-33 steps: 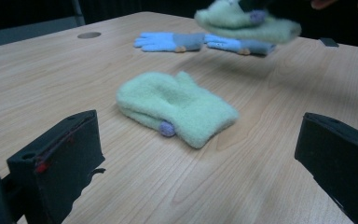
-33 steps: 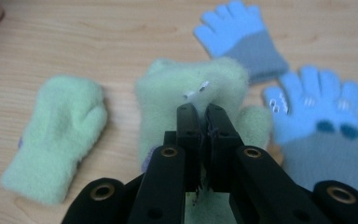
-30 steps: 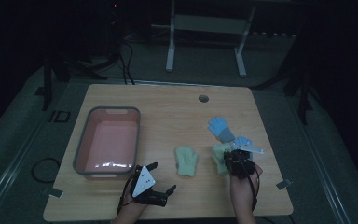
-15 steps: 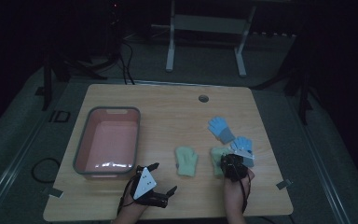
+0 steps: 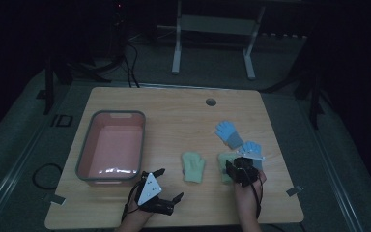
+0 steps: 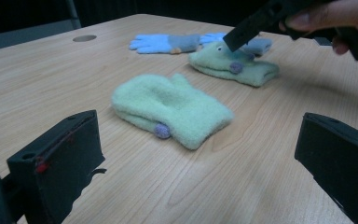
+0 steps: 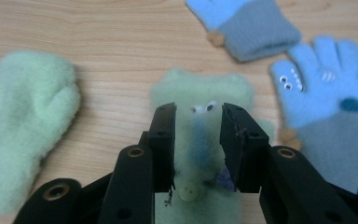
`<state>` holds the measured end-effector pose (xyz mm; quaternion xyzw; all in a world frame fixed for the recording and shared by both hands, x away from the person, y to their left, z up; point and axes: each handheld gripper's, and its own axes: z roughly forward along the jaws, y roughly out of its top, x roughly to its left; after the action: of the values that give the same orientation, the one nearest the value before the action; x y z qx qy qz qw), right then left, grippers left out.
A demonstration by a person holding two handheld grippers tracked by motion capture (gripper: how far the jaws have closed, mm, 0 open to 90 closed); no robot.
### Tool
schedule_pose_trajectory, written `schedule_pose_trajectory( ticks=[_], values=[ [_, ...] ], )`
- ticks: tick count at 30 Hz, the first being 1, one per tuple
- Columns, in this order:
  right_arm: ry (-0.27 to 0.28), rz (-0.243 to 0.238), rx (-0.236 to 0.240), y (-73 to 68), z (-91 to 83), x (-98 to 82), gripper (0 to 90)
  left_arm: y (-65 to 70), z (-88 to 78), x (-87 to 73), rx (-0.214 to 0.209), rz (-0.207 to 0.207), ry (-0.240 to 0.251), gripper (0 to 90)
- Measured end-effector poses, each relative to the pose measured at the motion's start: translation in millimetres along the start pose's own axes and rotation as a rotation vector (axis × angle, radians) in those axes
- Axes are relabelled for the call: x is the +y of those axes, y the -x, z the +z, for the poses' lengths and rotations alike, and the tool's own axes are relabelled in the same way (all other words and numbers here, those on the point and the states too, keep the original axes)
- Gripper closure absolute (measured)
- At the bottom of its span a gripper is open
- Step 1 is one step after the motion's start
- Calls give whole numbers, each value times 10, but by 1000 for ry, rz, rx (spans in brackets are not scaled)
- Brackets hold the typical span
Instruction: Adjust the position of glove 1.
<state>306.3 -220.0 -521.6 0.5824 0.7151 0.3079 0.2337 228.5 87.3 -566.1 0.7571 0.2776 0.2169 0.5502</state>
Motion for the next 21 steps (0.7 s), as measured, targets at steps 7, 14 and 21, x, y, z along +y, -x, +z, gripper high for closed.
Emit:
schedule_pose_trajectory(
  ticks=[7,14,21],
  values=[
    [-14,-104,87,130,-23,139,643,2,-1,0,3,6,-1,8],
    [-12,-271,167,237,3,241,635,3,-2,0,2,8,-2,8],
    [-36,-374,244,375,-24,300,633,5,-3,0,3,9,-1,8]
  ],
)
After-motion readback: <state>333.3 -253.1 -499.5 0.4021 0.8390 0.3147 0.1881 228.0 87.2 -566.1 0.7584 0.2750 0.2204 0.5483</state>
